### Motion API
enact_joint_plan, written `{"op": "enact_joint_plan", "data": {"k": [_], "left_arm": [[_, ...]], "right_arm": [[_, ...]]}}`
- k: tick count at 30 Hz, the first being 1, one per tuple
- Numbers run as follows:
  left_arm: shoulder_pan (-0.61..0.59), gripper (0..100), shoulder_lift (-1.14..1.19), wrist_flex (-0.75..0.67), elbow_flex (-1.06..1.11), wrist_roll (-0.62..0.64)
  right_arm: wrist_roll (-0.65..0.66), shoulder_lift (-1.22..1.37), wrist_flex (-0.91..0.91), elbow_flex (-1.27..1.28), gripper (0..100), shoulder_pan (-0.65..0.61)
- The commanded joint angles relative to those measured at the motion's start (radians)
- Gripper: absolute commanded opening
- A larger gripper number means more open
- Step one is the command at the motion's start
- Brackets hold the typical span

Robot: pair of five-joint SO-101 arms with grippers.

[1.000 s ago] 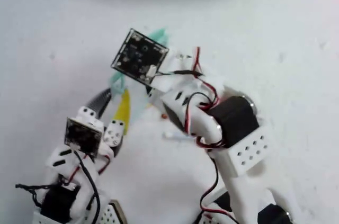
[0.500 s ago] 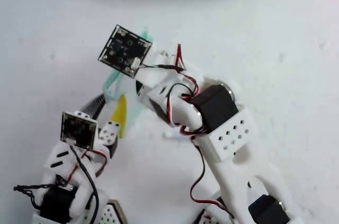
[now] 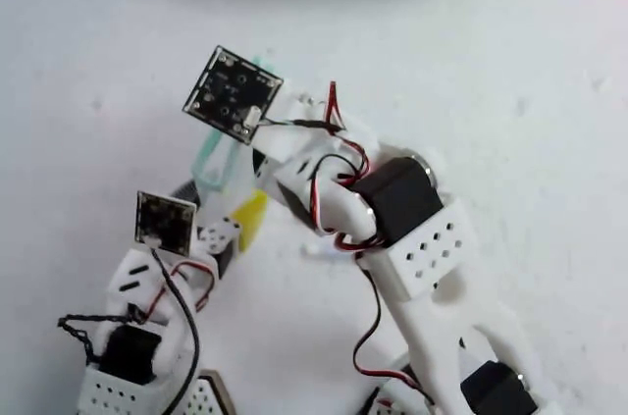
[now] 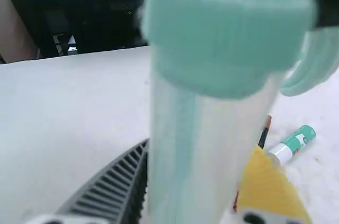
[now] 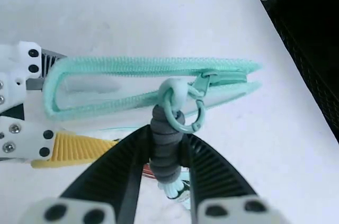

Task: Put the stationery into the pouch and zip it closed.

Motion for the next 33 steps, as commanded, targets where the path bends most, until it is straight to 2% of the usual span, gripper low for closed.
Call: {"op": "enact_joint_plan", "data": {"k": [1,3,5,11,17,20,24,26,29,33], "left_arm": [[0.015,15,-0.007,-0.032,-0.012,0.009],[0.015,7,-0.007,-0.035,-0.012,0.002],[0.015,2,-0.007,-0.035,-0.012,-0.06],[0.008,2,-0.007,-0.009,-0.009,-0.095],[0.008,2,-0.007,0.006,-0.012,-0.095],[0.008,2,-0.007,0.005,-0.012,-0.095],[0.007,2,-0.007,0.005,-0.012,-0.098],[0.007,2,-0.007,0.005,-0.012,-0.1],[0.007,2,-0.007,0.005,-0.012,-0.101],[0.007,2,-0.007,0.008,-0.012,-0.101]], "right_arm": [[-0.006,-0.004,-0.022,-0.037,1.7,-0.008],[-0.006,-0.004,-0.045,-0.037,1.7,-0.004],[-0.005,-0.004,-0.085,-0.037,1.7,0.015],[-0.012,0.007,-0.292,-0.029,1.7,0.122],[-0.012,0.127,-0.374,-0.035,2.3,0.143],[-0.012,0.15,-0.363,-0.026,11.8,0.142],[-0.002,0.15,-0.289,-0.035,37.8,0.136],[0.04,0.15,-0.259,-0.044,46.5,0.145],[0.094,0.15,-0.206,-0.084,47.9,0.197],[0.094,0.15,-0.142,-0.187,47.9,0.312]]}}
